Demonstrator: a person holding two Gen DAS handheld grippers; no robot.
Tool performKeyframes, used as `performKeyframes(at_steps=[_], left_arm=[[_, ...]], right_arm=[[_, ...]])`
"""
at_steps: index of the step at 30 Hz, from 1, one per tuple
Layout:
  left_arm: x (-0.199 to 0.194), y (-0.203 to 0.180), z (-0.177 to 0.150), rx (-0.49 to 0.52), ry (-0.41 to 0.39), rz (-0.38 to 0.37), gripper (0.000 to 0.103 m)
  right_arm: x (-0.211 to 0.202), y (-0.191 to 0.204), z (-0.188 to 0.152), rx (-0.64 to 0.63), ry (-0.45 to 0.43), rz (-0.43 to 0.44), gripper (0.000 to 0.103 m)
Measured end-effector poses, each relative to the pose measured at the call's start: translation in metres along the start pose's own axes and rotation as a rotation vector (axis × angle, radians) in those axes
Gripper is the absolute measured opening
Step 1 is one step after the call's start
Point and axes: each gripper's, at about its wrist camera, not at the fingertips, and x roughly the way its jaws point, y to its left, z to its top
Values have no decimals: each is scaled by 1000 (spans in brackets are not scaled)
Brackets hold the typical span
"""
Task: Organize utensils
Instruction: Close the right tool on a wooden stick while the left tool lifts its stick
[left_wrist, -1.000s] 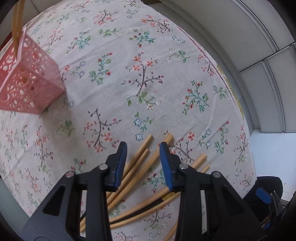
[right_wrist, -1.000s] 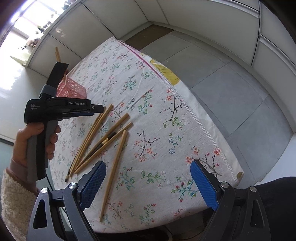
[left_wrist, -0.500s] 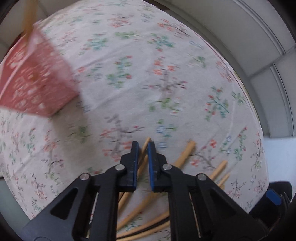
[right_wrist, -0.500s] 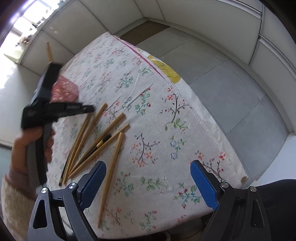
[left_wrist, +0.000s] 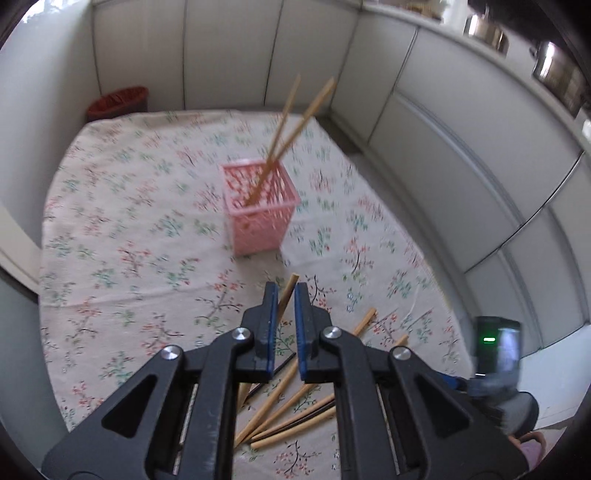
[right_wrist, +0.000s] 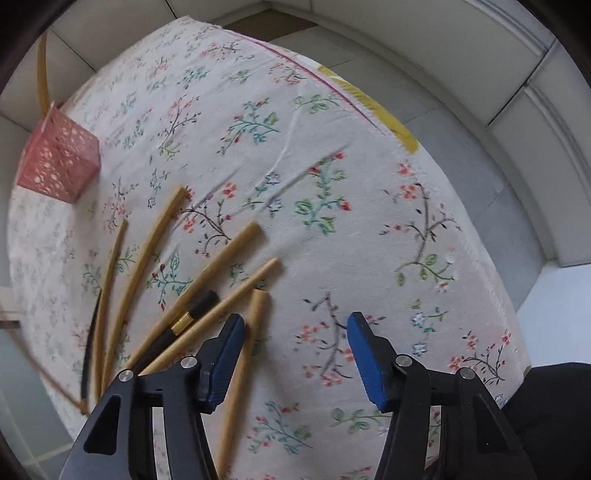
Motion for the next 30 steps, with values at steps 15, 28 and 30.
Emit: performKeyframes(at_steps=[15,28,30], left_arm=[[-29,13,-14,-10,-4,-44,10],[135,-9,-19,110,398,69,29],[147,-6,-14,101,408,90,29]], right_arm=[[-5,-19,10,39,98,104,8],[-33,-49,-15,-1,94,173,31],[-31,-59,-13,8,101,174,40]])
